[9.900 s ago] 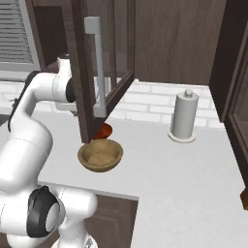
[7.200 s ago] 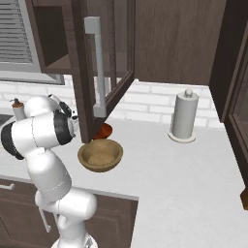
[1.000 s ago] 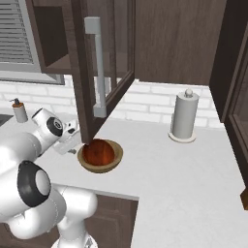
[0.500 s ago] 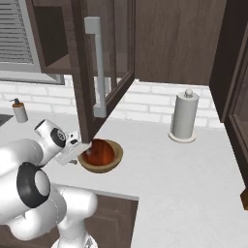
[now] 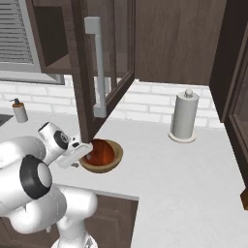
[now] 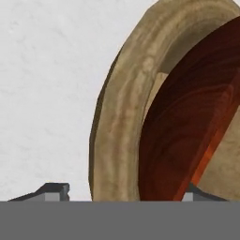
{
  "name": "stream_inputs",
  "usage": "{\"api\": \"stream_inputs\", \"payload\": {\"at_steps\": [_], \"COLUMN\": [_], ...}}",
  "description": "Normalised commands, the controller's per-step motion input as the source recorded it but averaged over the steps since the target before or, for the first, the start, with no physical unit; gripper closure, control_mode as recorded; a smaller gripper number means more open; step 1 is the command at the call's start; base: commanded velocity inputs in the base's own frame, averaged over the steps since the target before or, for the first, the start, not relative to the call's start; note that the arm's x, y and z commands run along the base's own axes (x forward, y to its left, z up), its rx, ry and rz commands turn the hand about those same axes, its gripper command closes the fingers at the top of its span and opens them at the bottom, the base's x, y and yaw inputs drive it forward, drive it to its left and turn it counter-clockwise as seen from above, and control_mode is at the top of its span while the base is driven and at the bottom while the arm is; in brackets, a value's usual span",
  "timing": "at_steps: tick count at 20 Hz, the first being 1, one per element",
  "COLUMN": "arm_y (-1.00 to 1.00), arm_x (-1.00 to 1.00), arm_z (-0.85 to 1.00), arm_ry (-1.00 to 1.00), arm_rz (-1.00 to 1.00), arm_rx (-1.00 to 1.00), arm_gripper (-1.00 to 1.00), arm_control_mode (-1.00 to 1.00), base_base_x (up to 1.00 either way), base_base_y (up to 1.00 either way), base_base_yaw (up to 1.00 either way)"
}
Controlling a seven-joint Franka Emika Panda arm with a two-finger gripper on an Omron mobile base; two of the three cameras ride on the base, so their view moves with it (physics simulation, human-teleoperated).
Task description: Pick up the bowls on the counter and stack them on top of one another in the open cabinet. Place the smaller bowl on top of the larger bowl.
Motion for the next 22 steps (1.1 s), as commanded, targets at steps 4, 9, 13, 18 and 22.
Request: {"api": "stream_inputs", "payload": {"at_steps": [4, 9, 13, 18, 22], "arm_y": [0.0, 0.0, 0.0, 0.01, 0.02], "arm_x": [0.0, 0.0, -0.09, -0.4, -0.47], "arm_z": [0.0, 0.03, 0.73, 1.0, 1.0], "arm_ry": [0.0, 0.0, -0.07, -0.23, -0.25], "arm_rz": [0.0, 0.0, 0.05, 0.14, 0.17], "arm_rx": [0.0, 0.0, 0.0, 0.0, 0.0], "arm_gripper": [1.0, 1.0, 1.0, 1.0, 1.0], "arm_control_mode": [-1.0, -1.0, -1.0, -1.0, -1.0], "base_base_x": [0.0, 0.0, 0.0, 0.0, 0.0], "base_base_y": [0.0, 0.0, 0.0, 0.0, 0.0], "base_base_yaw": [0.0, 0.0, 0.0, 0.0, 0.0]}}
